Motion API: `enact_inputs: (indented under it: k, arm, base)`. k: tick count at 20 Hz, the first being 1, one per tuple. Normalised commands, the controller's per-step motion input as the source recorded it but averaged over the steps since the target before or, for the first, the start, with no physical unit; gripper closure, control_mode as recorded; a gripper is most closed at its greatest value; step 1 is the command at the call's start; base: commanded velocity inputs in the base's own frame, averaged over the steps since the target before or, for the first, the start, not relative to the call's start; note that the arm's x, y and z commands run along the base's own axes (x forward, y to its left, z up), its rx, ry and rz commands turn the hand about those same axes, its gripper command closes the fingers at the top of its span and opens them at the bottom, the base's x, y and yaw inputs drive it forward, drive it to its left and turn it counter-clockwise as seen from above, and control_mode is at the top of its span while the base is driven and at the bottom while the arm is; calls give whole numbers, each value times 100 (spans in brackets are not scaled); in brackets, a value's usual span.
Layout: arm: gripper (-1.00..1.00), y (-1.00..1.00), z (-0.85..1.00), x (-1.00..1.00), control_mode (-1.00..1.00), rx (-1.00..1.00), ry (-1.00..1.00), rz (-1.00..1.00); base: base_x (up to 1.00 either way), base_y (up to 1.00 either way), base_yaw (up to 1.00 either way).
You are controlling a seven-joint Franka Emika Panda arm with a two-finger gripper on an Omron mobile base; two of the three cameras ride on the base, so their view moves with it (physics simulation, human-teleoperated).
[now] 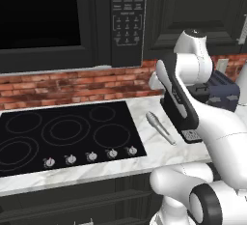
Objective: Pick up the tongs from the counter and place them near the plate next to the oven.
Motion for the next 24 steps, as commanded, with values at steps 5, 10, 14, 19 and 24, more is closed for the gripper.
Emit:
enact_inputs:
  k: [5, 10, 14, 19, 24]
  arm:
    - [-100, 7, -2, -13, -100, 0, 0, 0]
    - [-100, 8, -23, -12, -100, -3, -1, 6]
    - [-100, 0, -57, -1, -100, -16, -5, 5]
    - [-100, -10, -57, -1, -100, -15, -6, 0]
    - [-100, -2, -39, 0, -100, -6, 0, 0]
  base:
    - [0, 0, 0]
    - [0, 0, 0]
    - [0, 0, 0]
    - [0, 0, 0]
    - [0, 0, 0]
